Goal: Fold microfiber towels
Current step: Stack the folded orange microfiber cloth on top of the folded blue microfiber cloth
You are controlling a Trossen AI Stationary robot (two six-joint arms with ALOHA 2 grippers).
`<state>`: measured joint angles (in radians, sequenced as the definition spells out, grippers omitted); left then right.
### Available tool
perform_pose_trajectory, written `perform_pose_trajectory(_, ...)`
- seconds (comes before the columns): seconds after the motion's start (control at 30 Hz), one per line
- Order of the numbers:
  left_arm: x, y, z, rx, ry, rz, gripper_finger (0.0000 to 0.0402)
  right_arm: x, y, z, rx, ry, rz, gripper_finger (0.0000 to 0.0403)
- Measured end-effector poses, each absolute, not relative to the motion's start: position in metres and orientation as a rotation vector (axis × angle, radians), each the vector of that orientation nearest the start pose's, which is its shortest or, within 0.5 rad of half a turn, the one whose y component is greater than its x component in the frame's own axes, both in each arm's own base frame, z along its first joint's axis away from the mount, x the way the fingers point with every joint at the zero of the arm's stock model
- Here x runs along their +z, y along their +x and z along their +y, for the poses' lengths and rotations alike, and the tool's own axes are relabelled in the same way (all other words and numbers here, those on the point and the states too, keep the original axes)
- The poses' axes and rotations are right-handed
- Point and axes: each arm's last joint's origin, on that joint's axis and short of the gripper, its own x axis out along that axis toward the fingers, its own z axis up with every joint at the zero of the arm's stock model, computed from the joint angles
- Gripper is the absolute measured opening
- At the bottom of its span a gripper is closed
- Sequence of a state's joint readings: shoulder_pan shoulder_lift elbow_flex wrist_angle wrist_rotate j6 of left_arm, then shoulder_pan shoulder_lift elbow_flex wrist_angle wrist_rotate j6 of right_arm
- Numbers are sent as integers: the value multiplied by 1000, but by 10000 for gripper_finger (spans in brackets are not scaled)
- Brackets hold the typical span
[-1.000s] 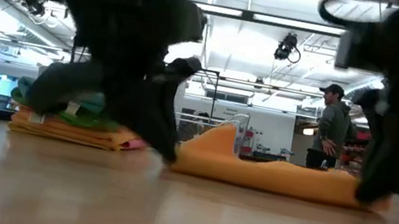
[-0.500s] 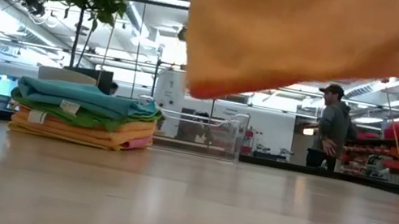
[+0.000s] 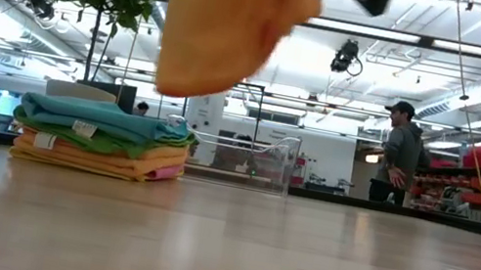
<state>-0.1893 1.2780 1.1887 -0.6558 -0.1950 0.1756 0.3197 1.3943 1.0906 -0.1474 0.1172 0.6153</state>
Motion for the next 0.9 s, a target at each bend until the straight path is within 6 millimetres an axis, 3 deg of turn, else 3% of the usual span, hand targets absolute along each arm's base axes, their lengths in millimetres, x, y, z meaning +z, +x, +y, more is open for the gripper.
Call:
perform_pose_trajectory(0.23, 327, 260, -4, -15, 589, 811, 9, 291, 367, 94, 72, 429, 473, 5)
perform_pose_trajectory(0.4, 334, 250, 39, -44, 608, 791, 9, 287, 419, 81, 11, 387, 464, 5)
perform_pose_trajectory(0.53, 339, 236, 73, -86, 615, 735, 9, 288, 446, 72, -32, 378, 475, 5)
perform_pose_trajectory(0.7, 329, 228, 95, -134, 561, 725, 9, 301, 458, 63, -51, 312, 531, 5)
perform_pose_trajectory(0.9, 332, 242, 93, -150, 603, 599, 9, 321, 434, 53, -98, 249, 640, 5)
